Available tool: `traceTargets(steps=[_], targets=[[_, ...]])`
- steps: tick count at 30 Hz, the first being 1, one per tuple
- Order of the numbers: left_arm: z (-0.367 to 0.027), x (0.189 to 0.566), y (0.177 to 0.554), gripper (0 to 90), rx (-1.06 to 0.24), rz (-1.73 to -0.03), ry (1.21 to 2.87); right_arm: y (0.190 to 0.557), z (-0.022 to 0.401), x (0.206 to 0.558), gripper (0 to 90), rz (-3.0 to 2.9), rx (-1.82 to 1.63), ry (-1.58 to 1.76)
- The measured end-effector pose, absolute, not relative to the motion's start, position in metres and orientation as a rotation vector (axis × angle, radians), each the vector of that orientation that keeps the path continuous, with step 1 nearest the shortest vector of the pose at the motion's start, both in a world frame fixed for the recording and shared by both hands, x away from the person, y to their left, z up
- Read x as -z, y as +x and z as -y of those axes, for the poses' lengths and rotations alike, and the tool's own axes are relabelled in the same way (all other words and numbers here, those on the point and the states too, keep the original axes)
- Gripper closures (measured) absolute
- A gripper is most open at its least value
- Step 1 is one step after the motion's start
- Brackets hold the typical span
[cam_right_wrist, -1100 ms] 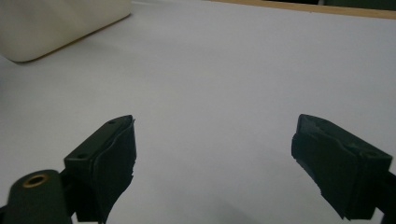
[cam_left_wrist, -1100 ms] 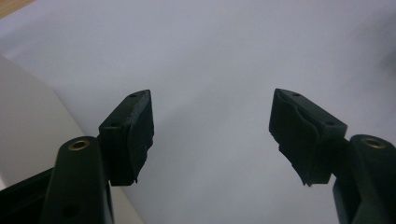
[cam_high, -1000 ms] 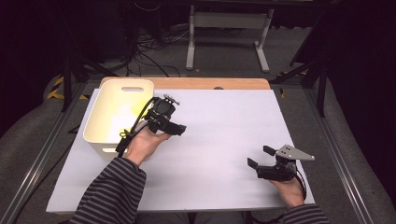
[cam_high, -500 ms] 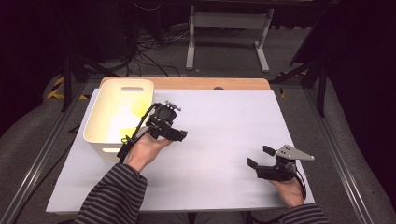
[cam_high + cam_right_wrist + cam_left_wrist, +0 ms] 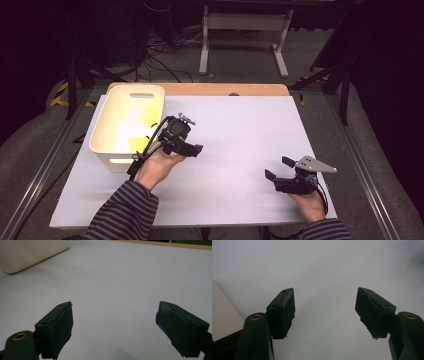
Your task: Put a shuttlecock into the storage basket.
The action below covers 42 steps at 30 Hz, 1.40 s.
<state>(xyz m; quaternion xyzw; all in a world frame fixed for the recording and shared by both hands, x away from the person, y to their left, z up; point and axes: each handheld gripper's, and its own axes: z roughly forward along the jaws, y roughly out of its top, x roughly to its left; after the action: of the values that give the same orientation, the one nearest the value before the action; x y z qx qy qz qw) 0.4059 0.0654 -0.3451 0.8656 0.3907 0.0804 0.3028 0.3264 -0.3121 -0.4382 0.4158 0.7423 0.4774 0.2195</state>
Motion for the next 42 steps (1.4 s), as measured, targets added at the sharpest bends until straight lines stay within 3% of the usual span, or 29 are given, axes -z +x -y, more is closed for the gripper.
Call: traceTargets(steps=[42], targets=[[-0.067,0.389,0.389,32.9,-0.176,-1.052,2.305,0.326,0.311,0.438,14.5,-2.053,-1.328,1.151]])
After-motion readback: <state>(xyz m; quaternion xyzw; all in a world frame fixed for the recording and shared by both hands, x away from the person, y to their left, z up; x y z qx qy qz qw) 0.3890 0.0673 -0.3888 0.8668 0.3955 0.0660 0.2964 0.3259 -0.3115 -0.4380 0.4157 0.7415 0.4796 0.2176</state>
